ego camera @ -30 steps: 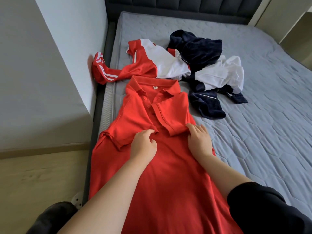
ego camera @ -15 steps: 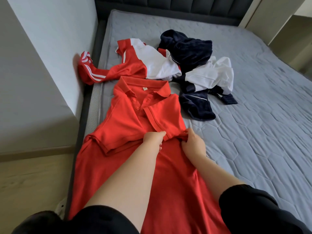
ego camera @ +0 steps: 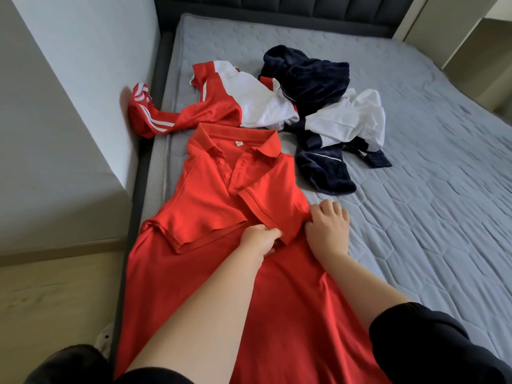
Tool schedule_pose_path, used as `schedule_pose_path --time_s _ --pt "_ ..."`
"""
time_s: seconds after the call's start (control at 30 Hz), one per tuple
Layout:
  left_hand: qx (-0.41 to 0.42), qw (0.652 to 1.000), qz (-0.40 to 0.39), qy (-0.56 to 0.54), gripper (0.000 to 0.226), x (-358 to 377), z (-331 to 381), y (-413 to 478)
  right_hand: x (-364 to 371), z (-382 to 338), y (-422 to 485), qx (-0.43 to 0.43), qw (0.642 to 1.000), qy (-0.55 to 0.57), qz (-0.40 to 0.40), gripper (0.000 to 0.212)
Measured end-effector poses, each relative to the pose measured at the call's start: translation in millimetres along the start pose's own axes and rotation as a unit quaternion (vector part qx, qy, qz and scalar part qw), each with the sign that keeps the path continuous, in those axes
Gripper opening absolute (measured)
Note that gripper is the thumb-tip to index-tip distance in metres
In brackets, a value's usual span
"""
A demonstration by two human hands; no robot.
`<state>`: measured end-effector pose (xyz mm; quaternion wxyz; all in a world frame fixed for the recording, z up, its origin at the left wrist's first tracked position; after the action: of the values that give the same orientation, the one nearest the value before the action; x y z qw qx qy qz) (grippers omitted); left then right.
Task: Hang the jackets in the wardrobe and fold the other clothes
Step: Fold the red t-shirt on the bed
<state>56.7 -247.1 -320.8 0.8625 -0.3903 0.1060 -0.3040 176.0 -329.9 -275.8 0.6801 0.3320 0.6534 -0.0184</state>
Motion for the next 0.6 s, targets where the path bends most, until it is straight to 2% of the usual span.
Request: schedule_pose_path --time_s 0.07,0.13,0.17,0.2,0.27,0.3,0.33,0.4,0.47,0.53,0.6 --pt "-0.002 1.000 -0.001 0.025 0.013 0.1 -0.1 2.8 -3.7 11.5 2.2 0.096 0.994 0.054 -0.006 0.013" --pt "0.001 1.000 0.012 0.029 0.013 0.4 2.2 3.0 4.5 22.8 0.6 0.236 0.963 0.119 -0.051 0.021" --pt "0.009 0.999 0.030 0.023 0.012 -0.8 5.3 1.6 6.6 21.2 0.9 0.262 0.954 0.134 -0.059 0.023" --pt "0.027 0.997 0.065 0.018 0.010 -3.4 9.9 -1.3 6.0 16.4 -0.6 0.280 0.945 0.163 -0.047 0.019" --pt "0.112 0.975 0.189 0.031 0.009 -15.6 24.0 -11.7 6.1 8.7 -7.6 0.325 0.916 0.237 0.004 0.005" --pt "0.174 0.947 0.262 0.061 0.012 -22.6 32.7 -19.9 8.6 8.0 -11.8 0.366 0.886 0.286 0.018 0.011" --pt "0.238 0.917 0.307 0.093 0.014 -27.2 42.0 -28.3 12.9 8.2 -14.8 0.420 0.839 0.347 0.007 0.023" --pt "0.345 0.871 0.317 0.148 0.012 -28.7 59.1 -37.8 26.4 6.2 -17.2 0.509 0.716 0.476 -0.047 0.038" --pt "0.391 0.844 0.301 0.211 0.012 -26.4 71.3 -30.9 37.0 6.8 -16.5 0.541 0.621 0.565 -0.055 0.036" --pt "0.382 0.837 0.280 0.275 0.032 -24.4 82.3 -14.4 45.5 7.8 -15.3 0.552 0.563 0.614 -0.030 0.029" --pt "0.352 0.847 0.263 0.300 0.043 -21.9 93.2 3.1 55.8 8.2 -16.7 0.551 0.534 0.641 -0.017 0.021"
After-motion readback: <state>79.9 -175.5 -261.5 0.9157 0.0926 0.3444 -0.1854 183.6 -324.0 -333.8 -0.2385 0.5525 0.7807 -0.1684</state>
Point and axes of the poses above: each hand's wrist, its own y-axis towards the middle knuckle, its own x-axis out of the palm, z = x × y, the point moved 4 cm from there along y, towards the middle knuckle, and after that the axes turned 9 degrees about -x, right-handed, at the moved point
